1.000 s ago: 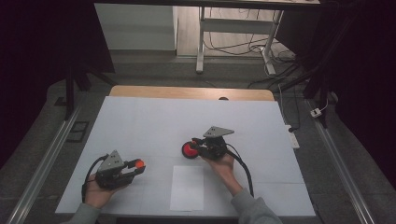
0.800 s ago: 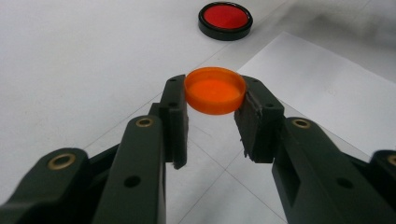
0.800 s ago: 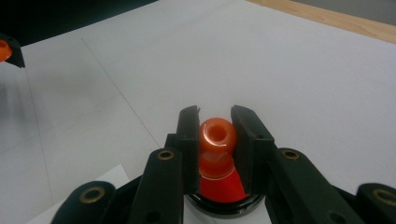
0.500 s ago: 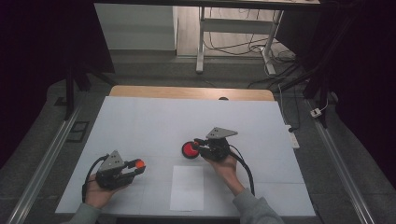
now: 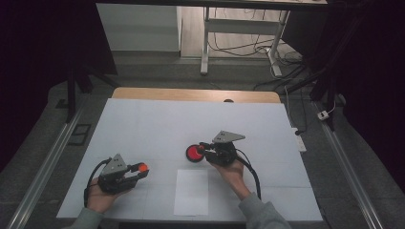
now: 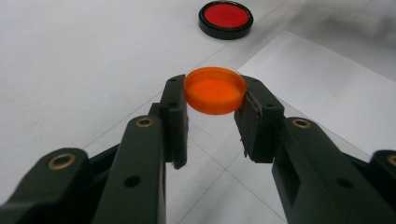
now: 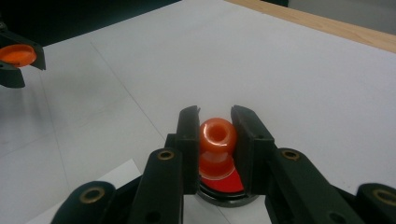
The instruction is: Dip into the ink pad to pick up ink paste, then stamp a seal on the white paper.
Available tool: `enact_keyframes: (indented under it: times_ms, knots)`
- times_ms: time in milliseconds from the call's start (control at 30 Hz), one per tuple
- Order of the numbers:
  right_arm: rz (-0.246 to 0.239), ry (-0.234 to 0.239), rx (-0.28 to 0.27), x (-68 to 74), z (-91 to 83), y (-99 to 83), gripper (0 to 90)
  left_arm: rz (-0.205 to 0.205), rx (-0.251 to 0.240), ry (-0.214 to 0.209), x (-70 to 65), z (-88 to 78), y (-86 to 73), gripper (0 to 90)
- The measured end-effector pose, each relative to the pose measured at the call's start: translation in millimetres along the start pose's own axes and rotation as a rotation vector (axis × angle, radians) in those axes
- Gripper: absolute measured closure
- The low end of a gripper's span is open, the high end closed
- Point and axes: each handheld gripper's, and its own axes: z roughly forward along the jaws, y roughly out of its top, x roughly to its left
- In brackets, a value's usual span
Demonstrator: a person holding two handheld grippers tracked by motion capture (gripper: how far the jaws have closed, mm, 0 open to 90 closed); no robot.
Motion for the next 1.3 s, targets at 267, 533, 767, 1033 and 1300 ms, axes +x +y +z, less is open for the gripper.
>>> enact_keyframes:
  times_ms: [267,533,767,1033,1300]
  knots:
    - [-0.006,0.005,-0.023,3.5,-11.8,-0.1,72.2,-0.001,0.002,0.000,-0.1,0.6,0.0,65.3]
    - [-0.015,0.011,-0.027,6.5,-26.8,-3.5,72.2,-0.003,0.002,0.000,0.3,0.3,-0.3,65.3]
    - [-0.019,0.017,-0.025,9.3,-37.9,-7.7,72.2,-0.002,0.000,0.002,0.3,0.1,-0.1,65.3]
    - [-0.028,0.030,-0.025,14.4,-47.1,-10.9,72.2,-0.002,0.005,0.001,-0.1,1.4,-0.3,65.3]
    - [-0.046,0.052,-0.031,20.1,-50.9,-11.5,72.2,-0.003,0.008,0.002,-0.6,2.3,0.0,65.3]
